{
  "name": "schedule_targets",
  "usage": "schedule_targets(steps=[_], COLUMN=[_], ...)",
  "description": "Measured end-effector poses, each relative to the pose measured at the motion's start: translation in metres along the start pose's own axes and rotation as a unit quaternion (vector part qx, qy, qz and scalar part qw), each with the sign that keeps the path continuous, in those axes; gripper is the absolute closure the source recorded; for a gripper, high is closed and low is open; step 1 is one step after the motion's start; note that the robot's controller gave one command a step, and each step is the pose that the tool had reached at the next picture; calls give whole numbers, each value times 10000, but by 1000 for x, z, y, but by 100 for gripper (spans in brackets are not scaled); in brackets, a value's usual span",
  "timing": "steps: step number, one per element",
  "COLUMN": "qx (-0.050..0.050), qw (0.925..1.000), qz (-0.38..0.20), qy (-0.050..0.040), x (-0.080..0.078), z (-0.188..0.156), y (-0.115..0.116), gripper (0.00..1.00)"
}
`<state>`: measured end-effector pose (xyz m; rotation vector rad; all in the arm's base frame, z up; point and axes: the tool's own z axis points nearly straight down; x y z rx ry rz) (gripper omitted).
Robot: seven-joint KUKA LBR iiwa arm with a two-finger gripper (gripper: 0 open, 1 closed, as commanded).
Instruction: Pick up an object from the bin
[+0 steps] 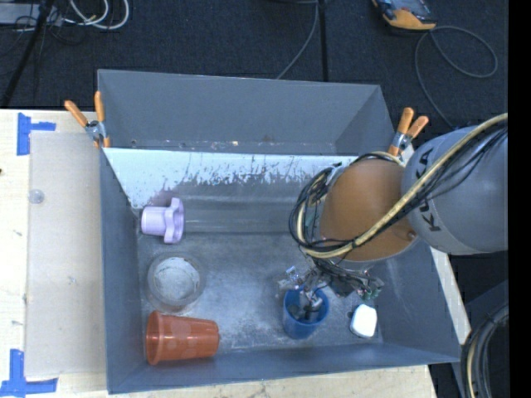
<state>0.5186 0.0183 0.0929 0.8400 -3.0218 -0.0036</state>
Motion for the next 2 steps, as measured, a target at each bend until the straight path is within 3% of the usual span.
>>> schedule_targets(steps=[1, 2], qx=[0, 13], qw=[10000, 10000], qz=[2, 62], qy=[0, -32], x=[0, -2], z=[0, -167], y=[0, 7], gripper=[100, 100])
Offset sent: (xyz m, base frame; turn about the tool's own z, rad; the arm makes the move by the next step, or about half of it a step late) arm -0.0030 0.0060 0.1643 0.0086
